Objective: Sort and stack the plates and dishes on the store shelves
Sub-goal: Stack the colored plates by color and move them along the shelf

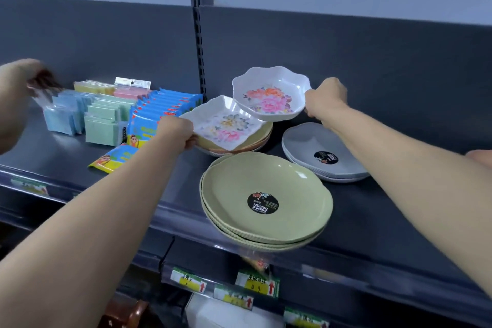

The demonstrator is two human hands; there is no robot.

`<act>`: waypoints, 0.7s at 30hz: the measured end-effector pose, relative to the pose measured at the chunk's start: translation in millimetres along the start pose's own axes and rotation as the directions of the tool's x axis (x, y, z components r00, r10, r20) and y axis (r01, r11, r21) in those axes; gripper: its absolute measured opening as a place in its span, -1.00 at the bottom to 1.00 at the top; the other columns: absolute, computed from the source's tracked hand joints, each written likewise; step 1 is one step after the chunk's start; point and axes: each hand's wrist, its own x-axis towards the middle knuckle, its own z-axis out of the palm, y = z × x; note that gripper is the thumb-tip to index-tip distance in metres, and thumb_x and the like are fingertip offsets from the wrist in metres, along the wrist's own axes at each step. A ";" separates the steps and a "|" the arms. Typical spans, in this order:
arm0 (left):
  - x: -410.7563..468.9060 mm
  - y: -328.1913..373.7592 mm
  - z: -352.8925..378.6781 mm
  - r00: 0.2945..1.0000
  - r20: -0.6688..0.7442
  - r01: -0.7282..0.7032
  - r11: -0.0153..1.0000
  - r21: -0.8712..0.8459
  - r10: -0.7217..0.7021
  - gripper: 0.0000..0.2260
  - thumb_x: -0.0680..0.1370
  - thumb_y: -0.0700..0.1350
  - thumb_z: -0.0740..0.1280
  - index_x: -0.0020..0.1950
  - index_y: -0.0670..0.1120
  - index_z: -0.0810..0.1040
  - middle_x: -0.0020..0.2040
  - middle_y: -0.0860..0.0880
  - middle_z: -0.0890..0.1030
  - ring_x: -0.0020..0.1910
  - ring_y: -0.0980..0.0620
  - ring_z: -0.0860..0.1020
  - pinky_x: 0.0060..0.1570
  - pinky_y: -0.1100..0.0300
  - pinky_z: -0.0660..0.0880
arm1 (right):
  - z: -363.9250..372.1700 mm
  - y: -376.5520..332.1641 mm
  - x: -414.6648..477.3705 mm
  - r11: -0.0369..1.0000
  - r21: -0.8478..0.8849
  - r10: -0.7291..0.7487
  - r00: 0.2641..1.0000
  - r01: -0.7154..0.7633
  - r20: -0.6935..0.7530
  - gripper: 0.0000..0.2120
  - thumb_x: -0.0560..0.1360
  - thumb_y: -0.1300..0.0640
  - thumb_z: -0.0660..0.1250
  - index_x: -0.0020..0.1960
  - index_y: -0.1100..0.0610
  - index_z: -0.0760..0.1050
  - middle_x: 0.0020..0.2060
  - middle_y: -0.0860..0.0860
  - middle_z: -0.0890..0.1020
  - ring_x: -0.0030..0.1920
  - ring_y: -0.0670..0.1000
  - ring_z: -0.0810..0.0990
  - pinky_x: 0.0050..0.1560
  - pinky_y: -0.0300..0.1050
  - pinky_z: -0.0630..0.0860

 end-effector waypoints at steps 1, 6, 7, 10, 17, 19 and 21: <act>1.0 1.4 -1.1 1.000 -0.007 0.002 1.000 -0.015 -0.002 -0.76 0.54 -0.34 0.12 0.17 -0.22 0.44 -0.38 -0.15 0.43 -0.65 -0.02 0.43 -0.75 0.37 0.36 | -1.7 2.7 0.5 1.000 0.001 0.008 1.000 -0.008 -0.011 -0.93 0.42 0.31 0.17 -0.19 0.20 0.42 -0.20 0.16 0.58 -0.29 0.10 0.49 -0.44 -0.17 0.33; -7.0 8.4 -11.8 0.999 -0.050 -0.018 0.997 -0.079 0.015 -0.66 0.52 -0.38 0.09 0.25 -0.28 0.45 -0.36 -0.14 0.46 -0.74 0.00 0.45 -0.75 0.28 0.42 | -10.1 10.1 2.9 0.999 0.033 0.032 0.999 -0.031 -0.029 -0.91 0.43 0.32 0.16 -0.17 0.22 0.43 -0.19 0.15 0.58 -0.29 0.10 0.47 -0.48 -0.21 0.28; -12.3 10.0 -14.4 0.998 -0.052 -0.026 0.995 -0.093 0.021 -0.68 0.52 -0.38 0.08 0.23 -0.26 0.46 -0.35 -0.14 0.46 -0.74 0.01 0.46 -0.75 0.29 0.41 | -12.4 10.7 3.1 0.998 0.048 0.034 0.999 -0.032 -0.033 -0.90 0.43 0.33 0.15 -0.17 0.22 0.43 -0.19 0.16 0.59 -0.30 0.10 0.47 -0.49 -0.21 0.27; -34.7 18.4 -18.7 0.998 -0.050 -0.047 0.988 -0.144 0.040 -0.67 0.54 -0.39 0.07 0.25 -0.24 0.44 -0.32 -0.13 0.46 -0.57 -0.03 0.51 -0.76 0.32 0.38 | -22.3 13.8 3.9 0.994 0.109 0.033 0.998 -0.028 -0.046 -0.91 0.44 0.33 0.14 -0.20 0.22 0.39 -0.17 0.17 0.58 -0.32 0.11 0.47 -0.51 -0.21 0.28; -94.2 48.1 17.4 0.990 -0.026 -0.137 0.981 -0.139 0.135 -0.69 0.53 -0.38 0.08 0.22 -0.32 0.46 -0.34 -0.15 0.49 -0.66 0.02 0.51 -0.75 0.37 0.36 | -90.4 49.6 14.1 0.978 0.206 0.046 0.986 -0.012 -0.159 -0.92 0.45 0.27 0.16 -0.22 0.18 0.37 -0.12 0.16 0.61 -0.28 0.10 0.49 -0.45 -0.19 0.33; -117.0 58.1 43.7 0.984 0.010 -0.174 0.976 -0.132 0.177 -0.75 0.52 -0.40 0.08 0.10 -0.26 0.47 -0.36 -0.16 0.49 -0.77 0.09 0.45 -0.74 0.36 0.37 | -123.9 69.5 19.8 0.979 0.205 0.061 0.977 -0.018 -0.206 -0.85 0.46 0.26 0.16 -0.29 0.15 0.32 -0.12 0.16 0.60 -0.26 0.11 0.50 -0.48 -0.21 0.30; -139.8 67.6 74.4 0.977 0.065 -0.196 0.972 -0.133 0.205 -0.79 0.52 -0.41 0.08 0.04 -0.25 0.46 -0.35 -0.16 0.50 -0.74 0.07 0.48 -0.72 0.36 0.39 | -161.3 92.5 22.9 0.979 0.199 0.084 0.960 -0.031 -0.267 -0.87 0.46 0.26 0.17 -0.27 0.16 0.35 -0.08 0.17 0.63 -0.26 0.11 0.51 -0.48 -0.20 0.30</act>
